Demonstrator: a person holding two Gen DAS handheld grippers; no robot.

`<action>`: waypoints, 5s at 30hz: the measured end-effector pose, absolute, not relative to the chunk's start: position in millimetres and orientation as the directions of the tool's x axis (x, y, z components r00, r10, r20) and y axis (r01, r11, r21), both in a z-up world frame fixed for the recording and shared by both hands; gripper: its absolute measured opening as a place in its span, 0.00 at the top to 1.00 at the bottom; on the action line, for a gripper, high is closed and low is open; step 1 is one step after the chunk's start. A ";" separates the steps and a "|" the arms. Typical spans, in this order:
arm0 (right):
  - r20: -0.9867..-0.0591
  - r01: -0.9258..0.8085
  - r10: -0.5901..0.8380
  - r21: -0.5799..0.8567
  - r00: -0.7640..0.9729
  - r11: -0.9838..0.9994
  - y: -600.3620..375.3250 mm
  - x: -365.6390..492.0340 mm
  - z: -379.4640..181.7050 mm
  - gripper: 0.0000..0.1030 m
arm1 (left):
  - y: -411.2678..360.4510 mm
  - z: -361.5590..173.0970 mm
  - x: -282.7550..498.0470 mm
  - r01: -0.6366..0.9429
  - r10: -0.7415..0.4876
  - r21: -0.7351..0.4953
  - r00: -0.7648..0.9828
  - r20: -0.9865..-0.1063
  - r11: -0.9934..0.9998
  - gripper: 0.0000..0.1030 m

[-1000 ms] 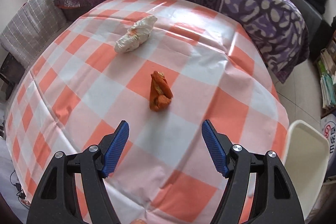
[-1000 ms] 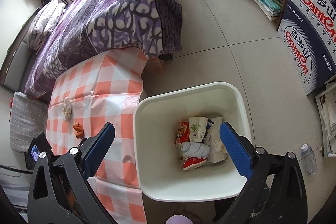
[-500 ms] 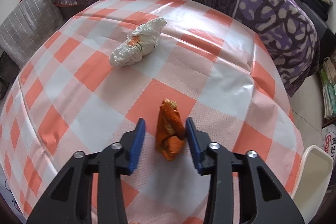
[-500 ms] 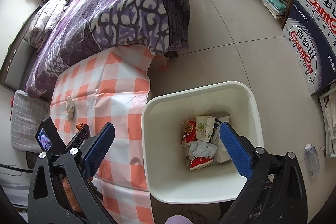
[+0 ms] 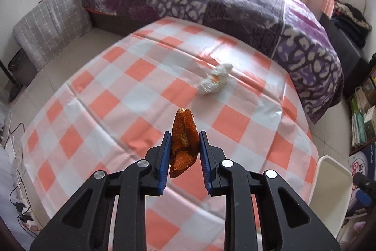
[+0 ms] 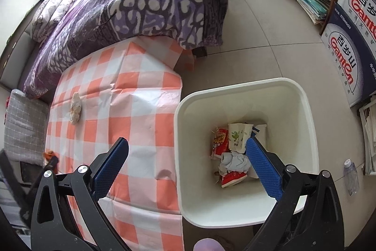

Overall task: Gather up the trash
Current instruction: 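Grasp the white tissue with the right gripper while the left holds the orange piece, then carry the tissue and orange piece over the bin and open both grippers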

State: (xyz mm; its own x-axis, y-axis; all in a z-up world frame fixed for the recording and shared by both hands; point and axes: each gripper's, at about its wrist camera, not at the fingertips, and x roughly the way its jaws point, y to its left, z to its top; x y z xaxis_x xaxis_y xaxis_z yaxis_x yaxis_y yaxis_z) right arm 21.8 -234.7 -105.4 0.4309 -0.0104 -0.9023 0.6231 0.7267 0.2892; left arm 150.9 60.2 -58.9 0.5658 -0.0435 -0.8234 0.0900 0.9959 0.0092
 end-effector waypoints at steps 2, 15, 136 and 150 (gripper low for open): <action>-0.918 0.577 0.044 0.284 0.394 0.766 -212.1 42.7 -114.8 0.07 | 87.7 -34.2 138.7 0.047 -0.020 0.010 0.604 -0.797 0.999 0.77; -0.895 0.500 0.036 0.282 0.445 0.819 -84.9 230.8 -133.7 0.07 | 200.5 21.6 120.3 -0.152 0.014 -0.128 0.697 -0.717 0.980 0.77; -0.819 0.741 -0.328 0.165 0.470 0.651 -346.7 -83.9 -52.2 0.29 | -147.4 -55.6 17.7 0.513 -0.369 -0.067 0.515 -0.773 0.856 0.76; -0.818 0.813 -0.359 0.207 0.448 0.544 -391.6 -125.6 -57.8 0.19 | -203.0 -77.9 -14.7 0.643 -0.522 -0.241 0.290 -0.802 0.727 0.71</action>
